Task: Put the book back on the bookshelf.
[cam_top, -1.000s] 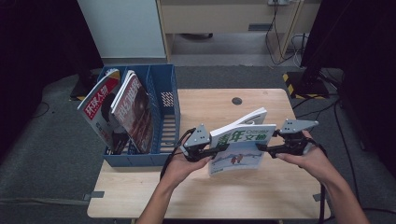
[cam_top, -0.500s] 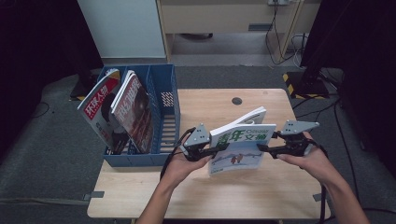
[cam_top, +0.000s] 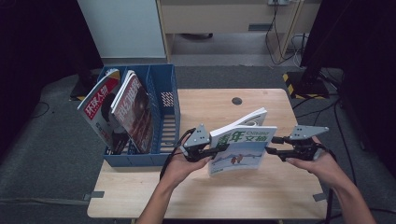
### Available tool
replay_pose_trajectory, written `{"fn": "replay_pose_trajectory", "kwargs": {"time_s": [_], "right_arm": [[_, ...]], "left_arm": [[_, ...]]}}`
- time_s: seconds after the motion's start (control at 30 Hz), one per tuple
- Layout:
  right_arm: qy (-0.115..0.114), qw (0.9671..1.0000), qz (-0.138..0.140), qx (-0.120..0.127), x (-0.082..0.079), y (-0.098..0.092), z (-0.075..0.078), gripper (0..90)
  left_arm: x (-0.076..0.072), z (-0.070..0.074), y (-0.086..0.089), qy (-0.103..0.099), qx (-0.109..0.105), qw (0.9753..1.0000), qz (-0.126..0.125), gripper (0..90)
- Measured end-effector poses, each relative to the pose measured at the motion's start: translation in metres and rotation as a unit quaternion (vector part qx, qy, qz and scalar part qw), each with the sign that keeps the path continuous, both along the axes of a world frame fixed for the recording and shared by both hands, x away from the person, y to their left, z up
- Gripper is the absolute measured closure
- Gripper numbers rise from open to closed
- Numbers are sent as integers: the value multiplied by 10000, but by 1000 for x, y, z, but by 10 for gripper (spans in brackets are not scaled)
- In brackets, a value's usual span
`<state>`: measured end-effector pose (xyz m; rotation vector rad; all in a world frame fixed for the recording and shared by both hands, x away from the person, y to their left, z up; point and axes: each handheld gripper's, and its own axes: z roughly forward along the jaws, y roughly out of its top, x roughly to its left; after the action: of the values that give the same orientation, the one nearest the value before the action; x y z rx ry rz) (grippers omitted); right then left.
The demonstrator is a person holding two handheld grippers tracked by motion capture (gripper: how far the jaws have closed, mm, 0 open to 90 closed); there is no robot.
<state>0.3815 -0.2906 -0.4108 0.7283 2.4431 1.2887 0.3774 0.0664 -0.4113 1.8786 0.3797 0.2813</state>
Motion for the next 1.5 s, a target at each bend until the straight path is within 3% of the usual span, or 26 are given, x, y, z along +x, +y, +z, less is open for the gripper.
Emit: {"fn": "replay_pose_trajectory", "kwargs": {"time_s": [0.23, 0.53, 1.13, 1.5], "right_arm": [[6, 9996, -278, 10, 2, -14, -5, 544], [-24, 9993, -386, -4, 10, -1, -8, 539], [-116, 9972, -733, 49, 18, 5, -5, 532], [-75, 9987, -504, 4, 16, 9, -3, 566]], "left_arm": [[-1, 0, 0, 3, -7, 10000, -33, 729], [-4, -1, 0, -13, -45, 10000, -63, 729], [-4, -2, 0, 31, -115, 9999, -82, 728], [-2, -3, -9, 55, -222, 9996, -140, 679]]}}
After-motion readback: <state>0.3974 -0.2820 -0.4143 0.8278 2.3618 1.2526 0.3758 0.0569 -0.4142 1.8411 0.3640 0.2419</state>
